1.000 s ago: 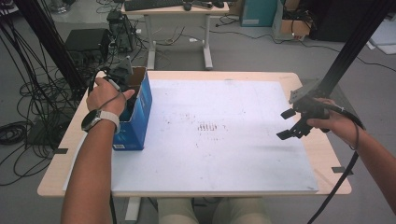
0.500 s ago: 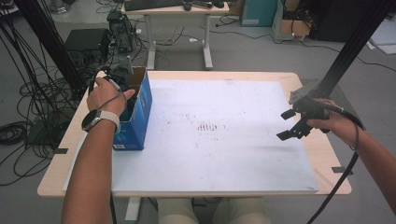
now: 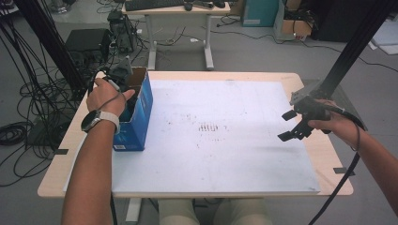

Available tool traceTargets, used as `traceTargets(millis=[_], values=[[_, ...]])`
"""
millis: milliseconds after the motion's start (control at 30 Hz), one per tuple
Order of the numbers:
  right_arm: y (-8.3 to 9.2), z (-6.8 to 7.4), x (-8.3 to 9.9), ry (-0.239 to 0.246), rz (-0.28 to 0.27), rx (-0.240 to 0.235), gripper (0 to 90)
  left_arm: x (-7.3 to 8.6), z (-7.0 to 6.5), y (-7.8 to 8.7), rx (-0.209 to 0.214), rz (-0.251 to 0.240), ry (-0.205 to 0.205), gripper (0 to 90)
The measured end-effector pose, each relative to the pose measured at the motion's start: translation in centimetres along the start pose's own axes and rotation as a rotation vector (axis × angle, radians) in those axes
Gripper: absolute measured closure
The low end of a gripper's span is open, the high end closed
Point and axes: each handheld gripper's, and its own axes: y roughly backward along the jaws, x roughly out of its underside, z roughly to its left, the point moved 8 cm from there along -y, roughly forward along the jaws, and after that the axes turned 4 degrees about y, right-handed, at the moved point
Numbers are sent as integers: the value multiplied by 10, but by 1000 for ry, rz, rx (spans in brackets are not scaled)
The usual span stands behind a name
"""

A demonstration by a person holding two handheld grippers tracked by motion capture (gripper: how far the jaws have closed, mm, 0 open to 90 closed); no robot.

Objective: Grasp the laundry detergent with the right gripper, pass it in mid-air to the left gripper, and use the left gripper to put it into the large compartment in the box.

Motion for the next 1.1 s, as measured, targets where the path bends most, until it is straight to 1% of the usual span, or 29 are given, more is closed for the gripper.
traceTargets(millis=[167, 200, 233, 267, 300, 333, 400, 467, 533, 600, 667, 733, 800, 833, 967, 1000, 1033, 1067, 1100], values=[[0, 0, 0, -4, -2, 1, 37, 1, 1, -3, 5, 2, -1, 314], [-2, -1, -1, 16, -16, -1, 37, 2, 1, -3, 8, 9, 0, 314], [-1, -1, -1, 21, -9, -3, 37, 2, 1, -4, 8, 3, -4, 312], [-1, 0, 0, -3, 2, -1, 37, 2, 0, -4, 14, 8, -5, 305], [-2, -1, 0, 17, -6, -4, 37, 2, 0, -4, 15, 7, -4, 296], [-1, 0, 1, -3, 6, -4, 37, 2, 0, -4, 15, 7, -1, 284], [-1, 0, 1, -2, 4, -6, 37, 2, 0, -4, 21, 4, 1, 281], [-1, 0, 1, -4, 4, -5, 37, 2, 1, -4, 21, 3, -5, 279], [-1, 0, 1, -3, 5, -5, 37, 2, 1, -3, 28, 9, -11, 275], [-1, 0, 1, -5, 6, -4, 37, 1, 2, -1, 14, -4, -9, 259], [-1, 1, 1, -2, 6, -6, 38, 1, 3, 1, 29, -7, -7, 242], [-1, 2, 1, 0, 6, -11, 38, 1, 2, 3, 39, -9, -16, 240], [-2, 2, 1, 3, 8, -13, 38, 2, 2, 3, 39, -19, -27, 238], [-2, 2, 1, 2, 7, -13, 38, 2, 2, 5, 47, -13, -24, 237], [-2, 4, 1, 2, 13, -16, 38, 2, 3, 9, 58, -29, -23, 225], [-2, 4, 1, 3, 13, -17, 38, 2, 3, 12, 59, -36, -20, 205], [-1, 4, 1, 4, 12, -15, 38, 2, 3, 13, 50, -41, -29, 171], [-1, 4, 1, -1, 10, -13, 38, 2, 3, 15, 41, -39, -45, 153], [-1, 4, 0, -1, 9, -12, 38, 2, 3, 17, 36, -43, -53, 129]])
